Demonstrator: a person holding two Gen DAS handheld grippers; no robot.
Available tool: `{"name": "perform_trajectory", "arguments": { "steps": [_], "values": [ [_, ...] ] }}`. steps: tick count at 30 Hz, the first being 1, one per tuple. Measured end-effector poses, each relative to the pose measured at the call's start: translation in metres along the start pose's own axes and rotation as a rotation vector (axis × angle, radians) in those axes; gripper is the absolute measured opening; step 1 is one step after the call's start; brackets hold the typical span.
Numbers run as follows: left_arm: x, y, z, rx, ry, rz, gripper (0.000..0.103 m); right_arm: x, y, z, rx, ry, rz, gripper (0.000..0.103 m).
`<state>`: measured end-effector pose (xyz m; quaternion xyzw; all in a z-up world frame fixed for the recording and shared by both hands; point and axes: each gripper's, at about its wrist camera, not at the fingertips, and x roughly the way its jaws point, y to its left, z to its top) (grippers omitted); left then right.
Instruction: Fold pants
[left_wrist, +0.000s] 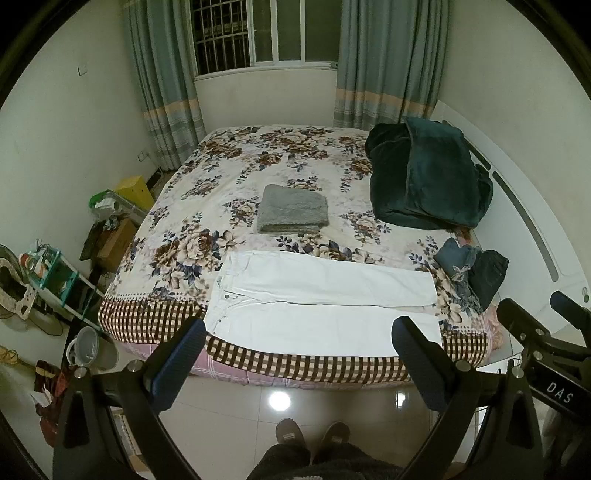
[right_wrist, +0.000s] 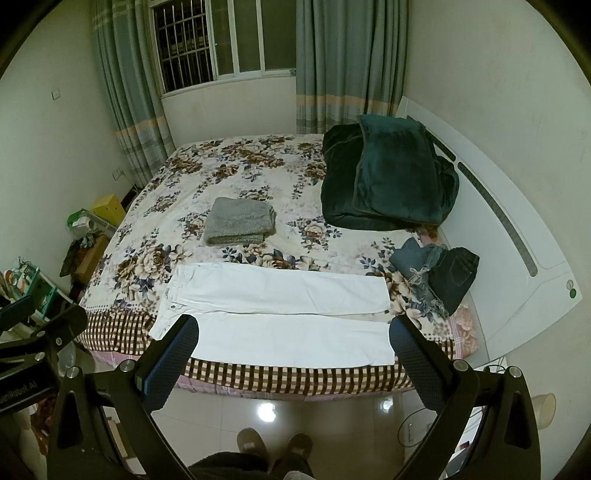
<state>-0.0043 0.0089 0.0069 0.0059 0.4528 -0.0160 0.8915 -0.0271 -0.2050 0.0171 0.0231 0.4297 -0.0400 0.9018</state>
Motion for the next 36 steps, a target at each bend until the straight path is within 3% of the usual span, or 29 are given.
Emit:
{"name": "perform_trajectory", "arguments": {
  "steps": [29,36],
  "values": [
    [-0.001,-0.001,0.007,0.003,-0.010,0.005,0.103,-0.004,0.006,0.003,0.003,0.000,0.005,0.103],
    [0.001,-0.007,0.024,-0.004,0.004,0.013,0.103,-0.009,0.009,0.010,0.005,0.021,0.020,0.103]
  ]
}}
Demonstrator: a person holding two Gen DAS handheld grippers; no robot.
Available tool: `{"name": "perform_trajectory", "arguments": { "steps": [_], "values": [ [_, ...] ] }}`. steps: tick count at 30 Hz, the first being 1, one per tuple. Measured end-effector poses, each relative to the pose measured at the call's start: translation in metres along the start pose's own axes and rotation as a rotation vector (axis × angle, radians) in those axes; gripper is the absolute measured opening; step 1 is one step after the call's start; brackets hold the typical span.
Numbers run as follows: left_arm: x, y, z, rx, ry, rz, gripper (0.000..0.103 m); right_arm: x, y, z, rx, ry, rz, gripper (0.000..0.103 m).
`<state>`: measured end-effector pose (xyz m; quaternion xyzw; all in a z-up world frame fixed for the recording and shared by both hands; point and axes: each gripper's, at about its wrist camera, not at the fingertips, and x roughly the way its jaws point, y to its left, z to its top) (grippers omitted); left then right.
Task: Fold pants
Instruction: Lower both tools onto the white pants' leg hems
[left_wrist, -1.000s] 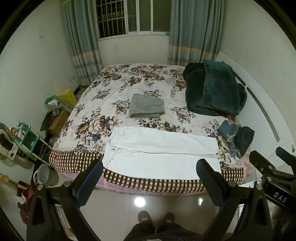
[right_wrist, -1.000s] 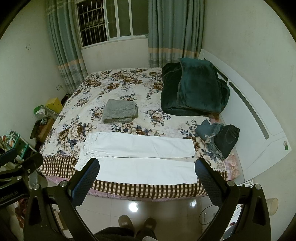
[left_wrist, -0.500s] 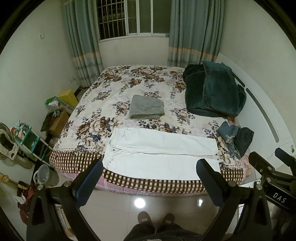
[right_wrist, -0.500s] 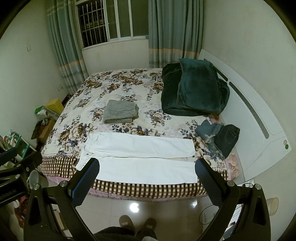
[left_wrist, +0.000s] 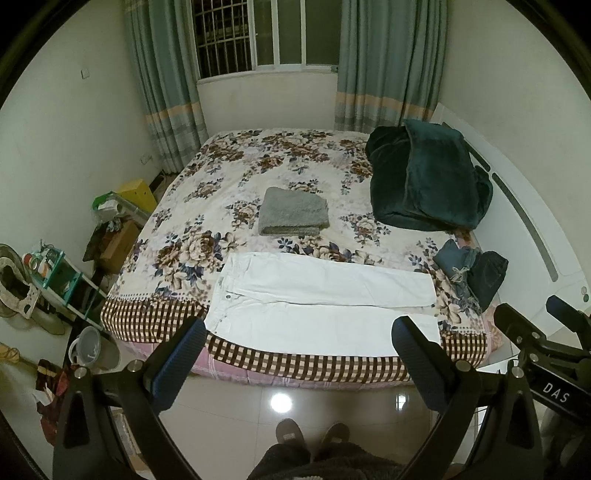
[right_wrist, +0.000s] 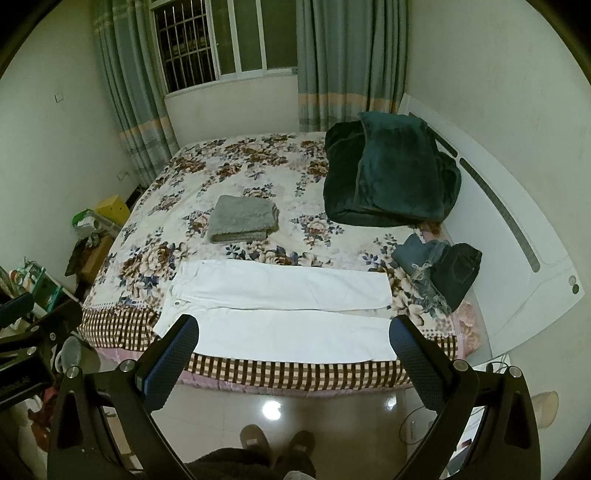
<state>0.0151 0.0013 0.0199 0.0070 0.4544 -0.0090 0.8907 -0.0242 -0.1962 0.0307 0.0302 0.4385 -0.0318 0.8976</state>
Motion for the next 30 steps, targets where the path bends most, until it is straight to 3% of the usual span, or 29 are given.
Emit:
{"name": "perform_trajectory", "arguments": {
  "steps": [7,16,20,25,30],
  "values": [
    [0.020,-0.010,0.004,-0.024,0.002,0.037,0.103,0.034,-0.023,0.004,0.029,0.018,-0.017,0.103],
    [0.134,-0.022,0.035,-0.058,0.045,0.201,0.103,0.163,-0.084,0.029,0.142,0.122,-0.048,0.103],
    [0.204,-0.025,0.050,-0.066,0.119,0.218,0.103,0.234,-0.105,0.042,0.181,0.190,-0.085,0.103],
    [0.309,-0.025,0.073,-0.086,0.223,0.243,0.103,0.352,-0.142,0.059,0.256,0.282,-0.134,0.103],
    [0.456,-0.008,0.098,-0.149,0.411,0.250,0.103,0.495,-0.180,0.068,0.423,0.427,-0.147,0.103]
  ]
}}
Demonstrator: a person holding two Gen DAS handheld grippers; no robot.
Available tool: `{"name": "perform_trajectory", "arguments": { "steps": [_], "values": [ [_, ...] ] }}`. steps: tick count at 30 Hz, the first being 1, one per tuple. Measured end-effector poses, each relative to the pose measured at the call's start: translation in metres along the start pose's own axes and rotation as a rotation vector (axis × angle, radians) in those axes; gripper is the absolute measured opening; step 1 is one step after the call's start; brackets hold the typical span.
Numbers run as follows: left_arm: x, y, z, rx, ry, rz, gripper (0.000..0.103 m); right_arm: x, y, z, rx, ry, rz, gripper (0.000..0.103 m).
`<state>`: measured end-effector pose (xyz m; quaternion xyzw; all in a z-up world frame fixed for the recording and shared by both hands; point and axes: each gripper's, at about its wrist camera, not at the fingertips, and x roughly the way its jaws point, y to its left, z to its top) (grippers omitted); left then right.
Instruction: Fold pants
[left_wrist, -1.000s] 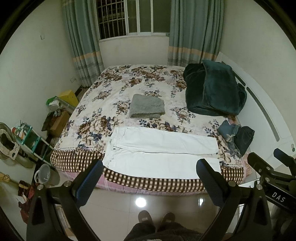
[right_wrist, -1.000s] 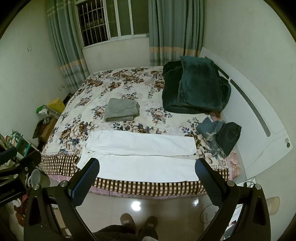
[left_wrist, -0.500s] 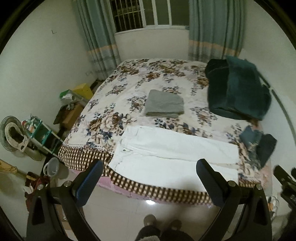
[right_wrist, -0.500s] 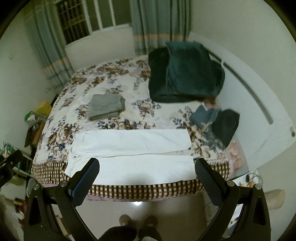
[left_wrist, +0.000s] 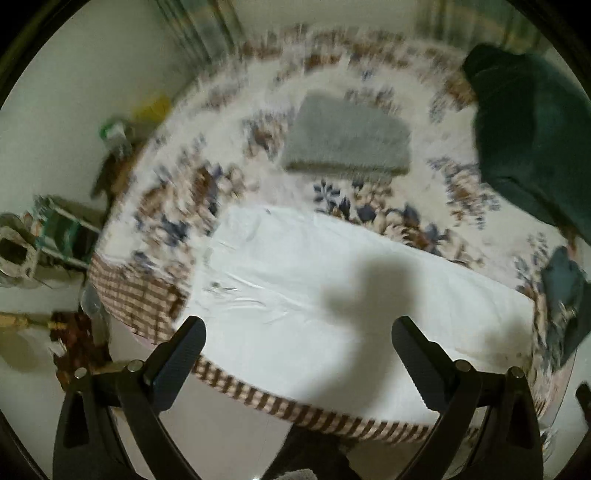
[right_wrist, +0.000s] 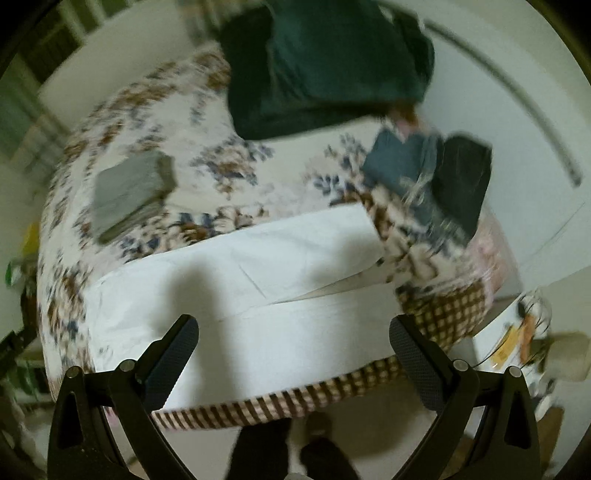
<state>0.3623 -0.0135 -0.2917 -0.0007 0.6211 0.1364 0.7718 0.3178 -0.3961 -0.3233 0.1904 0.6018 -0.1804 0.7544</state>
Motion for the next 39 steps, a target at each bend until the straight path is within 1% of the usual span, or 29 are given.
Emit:
{"name": "perform_trajectory", "arguments": {
  "steps": [1,2,3,4,5,6,7,8,10,12,13,16,17,20,21,22,23,24,25,26,27,28,29,30,32,35,37,38,39],
  "values": [
    [0.032,-0.003,0.018,-0.021,0.054,-0.005,0.103,0.031,-0.002,0.017,0.045,0.032,0.012,0.103],
    [0.051,-0.004,0.029,-0.040,0.087,-0.007,0.103,0.058,-0.005,0.032,0.083,0.055,0.013,0.103],
    [0.081,-0.005,0.046,-0.068,0.131,-0.003,0.103,0.093,-0.008,0.050,0.138,0.087,0.012,0.103],
    [0.105,-0.005,0.059,-0.090,0.167,-0.003,0.103,0.119,-0.009,0.060,0.172,0.107,0.013,0.103],
    [0.139,-0.005,0.076,-0.128,0.212,0.007,0.103,0.148,-0.012,0.073,0.209,0.132,0.003,0.103],
    [0.161,-0.005,0.086,-0.154,0.238,0.013,0.103,0.171,-0.015,0.082,0.240,0.153,-0.004,0.103],
    [0.181,-0.005,0.094,-0.175,0.265,0.018,0.103,0.205,-0.019,0.095,0.280,0.179,-0.007,0.103],
    [0.211,-0.005,0.107,-0.207,0.302,0.030,0.103,0.226,-0.023,0.101,0.308,0.202,-0.015,0.103],
    [0.248,-0.005,0.123,-0.244,0.336,0.040,0.103,0.273,-0.033,0.111,0.382,0.250,-0.022,0.103],
    [0.291,-0.003,0.142,-0.285,0.362,0.065,0.103,0.307,-0.042,0.117,0.439,0.279,-0.034,0.103],
    [0.306,-0.001,0.147,-0.300,0.372,0.080,0.103,0.328,-0.046,0.122,0.472,0.290,-0.036,0.103],
    [0.344,0.004,0.158,-0.343,0.402,0.105,0.103,0.374,-0.056,0.129,0.554,0.321,-0.039,0.103],
    [0.353,0.009,0.159,-0.362,0.407,0.114,0.099,0.388,-0.058,0.131,0.585,0.328,-0.027,0.103],
    [0.365,0.019,0.160,-0.398,0.395,0.111,0.081,0.422,-0.063,0.137,0.658,0.332,0.000,0.103],
    [0.364,0.022,0.158,-0.414,0.382,0.103,0.073,0.431,-0.063,0.139,0.666,0.335,-0.009,0.103],
    [0.362,0.023,0.155,-0.423,0.368,0.096,0.067,0.442,-0.063,0.139,0.670,0.343,-0.025,0.103],
    [0.358,0.026,0.152,-0.427,0.342,0.092,0.047,0.451,-0.063,0.139,0.674,0.348,-0.042,0.101],
    [0.353,0.027,0.150,-0.423,0.317,0.092,0.025,0.456,-0.063,0.138,0.674,0.350,-0.055,0.099],
    [0.348,0.028,0.148,-0.421,0.298,0.085,0.025,0.460,-0.062,0.137,0.669,0.348,-0.069,0.094],
    [0.340,0.030,0.143,-0.424,0.277,0.059,0.019,0.461,-0.061,0.137,0.665,0.340,-0.075,0.083],
    [0.334,0.031,0.141,-0.421,0.260,0.042,0.007,0.457,-0.059,0.136,0.652,0.318,-0.082,0.074],
    [0.327,0.032,0.138,-0.421,0.243,0.019,0.007,0.453,-0.057,0.137,0.638,0.301,-0.081,0.044],
    [0.315,0.032,0.135,-0.418,0.226,0.003,0.007,0.448,-0.055,0.137,0.622,0.286,-0.066,0.011],
    [0.305,0.033,0.132,-0.414,0.209,-0.008,0.006,0.443,-0.053,0.137,0.611,0.277,-0.053,0.007],
    [0.275,0.033,0.126,-0.419,0.177,-0.042,0.002,0.424,-0.050,0.134,0.598,0.240,-0.019,0.006],
    [0.232,0.040,0.116,-0.429,0.116,-0.089,0.001,0.393,-0.046,0.130,0.568,0.186,0.045,0.005],
    [0.203,0.055,0.103,-0.451,0.073,-0.125,0.001,0.359,-0.039,0.124,0.547,0.137,0.110,0.004],
    [0.179,0.059,0.095,-0.462,0.036,-0.151,0.001,0.341,-0.039,0.118,0.538,0.104,0.148,0.004],
    [0.168,0.061,0.093,-0.466,0.012,-0.163,0.001,0.325,-0.037,0.118,0.530,0.077,0.178,0.004]
  ]
}}
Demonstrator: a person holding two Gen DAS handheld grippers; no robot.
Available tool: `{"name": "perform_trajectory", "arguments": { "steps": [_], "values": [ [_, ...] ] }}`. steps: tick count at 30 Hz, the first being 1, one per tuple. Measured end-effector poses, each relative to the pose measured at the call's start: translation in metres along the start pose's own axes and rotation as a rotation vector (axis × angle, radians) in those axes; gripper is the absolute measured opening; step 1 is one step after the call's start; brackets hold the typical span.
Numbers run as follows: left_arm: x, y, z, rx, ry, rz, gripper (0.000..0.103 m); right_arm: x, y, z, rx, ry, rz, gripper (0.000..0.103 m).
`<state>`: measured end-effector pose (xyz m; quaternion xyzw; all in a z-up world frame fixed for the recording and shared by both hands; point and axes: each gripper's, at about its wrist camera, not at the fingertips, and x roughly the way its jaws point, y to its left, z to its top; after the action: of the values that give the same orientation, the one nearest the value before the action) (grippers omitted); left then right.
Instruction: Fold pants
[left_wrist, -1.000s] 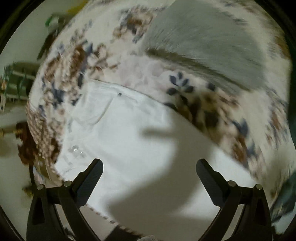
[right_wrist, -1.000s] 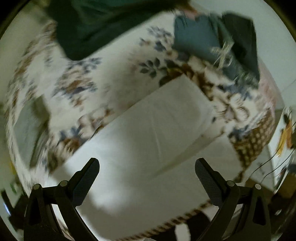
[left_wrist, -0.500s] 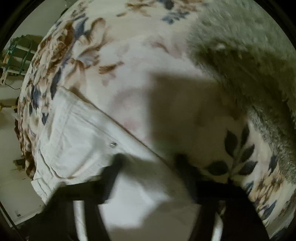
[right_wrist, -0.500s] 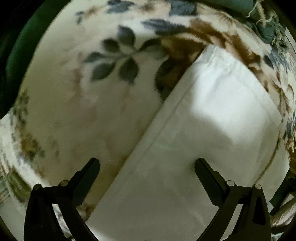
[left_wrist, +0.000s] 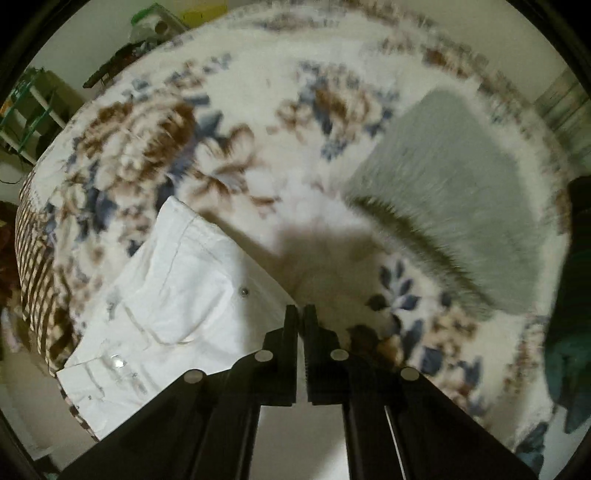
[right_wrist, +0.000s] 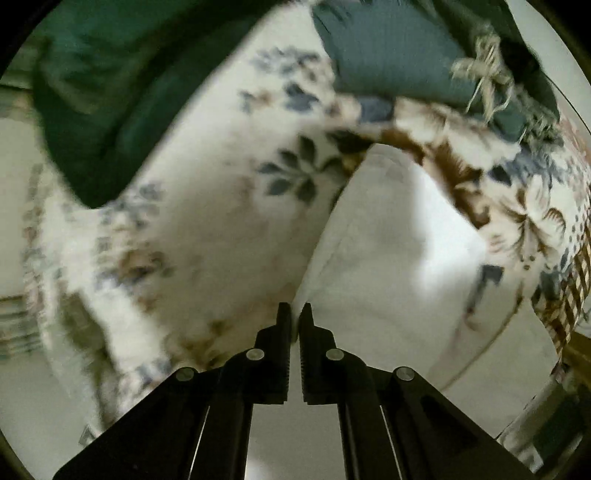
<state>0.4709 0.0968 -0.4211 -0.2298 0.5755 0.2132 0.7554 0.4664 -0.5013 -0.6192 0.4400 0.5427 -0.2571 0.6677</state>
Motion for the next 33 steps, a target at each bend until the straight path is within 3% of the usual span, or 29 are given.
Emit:
{"name": "perform_trajectory", "arguments": {
  "steps": [3,5,8,10,13,17,21,22,24,25,29,31,33],
  "values": [
    [-0.054,0.031,-0.012,-0.012,-0.092,-0.074,0.001,-0.060,-0.014,-0.014,-0.032,-0.048,0.098,0.004],
    [-0.058,0.061,-0.009,-0.020,-0.124,-0.112,0.001,-0.101,-0.047,-0.030,-0.051,-0.073,0.159,0.004],
    [-0.078,0.107,-0.052,-0.041,-0.143,-0.131,0.001,-0.143,-0.101,-0.064,-0.086,-0.082,0.187,0.004],
    [-0.073,0.140,-0.086,-0.047,-0.119,-0.113,0.001,-0.148,-0.144,-0.091,-0.112,-0.063,0.144,0.004],
    [-0.043,0.184,-0.141,-0.066,-0.043,-0.039,0.001,-0.120,-0.205,-0.124,-0.120,-0.002,0.049,0.004],
    [0.031,0.238,-0.195,-0.155,0.096,0.055,0.001,-0.071,-0.272,-0.152,-0.083,0.093,-0.048,0.004],
    [0.076,0.261,-0.213,-0.176,0.136,0.125,0.001,-0.037,-0.300,-0.158,-0.104,0.143,-0.101,0.004],
    [0.079,0.266,-0.213,-0.203,0.139,0.122,0.001,-0.032,-0.306,-0.158,-0.096,0.169,-0.108,0.006],
    [0.071,0.267,-0.212,-0.213,0.115,0.118,0.002,-0.031,-0.313,-0.154,-0.104,0.194,-0.111,0.022],
    [0.066,0.266,-0.211,-0.207,0.100,0.109,0.002,-0.037,-0.315,-0.153,-0.117,0.193,-0.111,0.037],
    [0.030,0.252,-0.209,-0.158,0.002,0.106,0.004,-0.078,-0.320,-0.132,-0.111,0.073,-0.085,0.051],
    [0.022,0.240,-0.203,-0.131,-0.025,0.094,0.018,-0.091,-0.328,-0.116,-0.057,0.021,0.006,0.058],
    [0.023,0.236,-0.203,-0.116,-0.033,0.070,0.055,-0.086,-0.343,-0.095,0.060,0.034,0.083,0.059]
  ]
}}
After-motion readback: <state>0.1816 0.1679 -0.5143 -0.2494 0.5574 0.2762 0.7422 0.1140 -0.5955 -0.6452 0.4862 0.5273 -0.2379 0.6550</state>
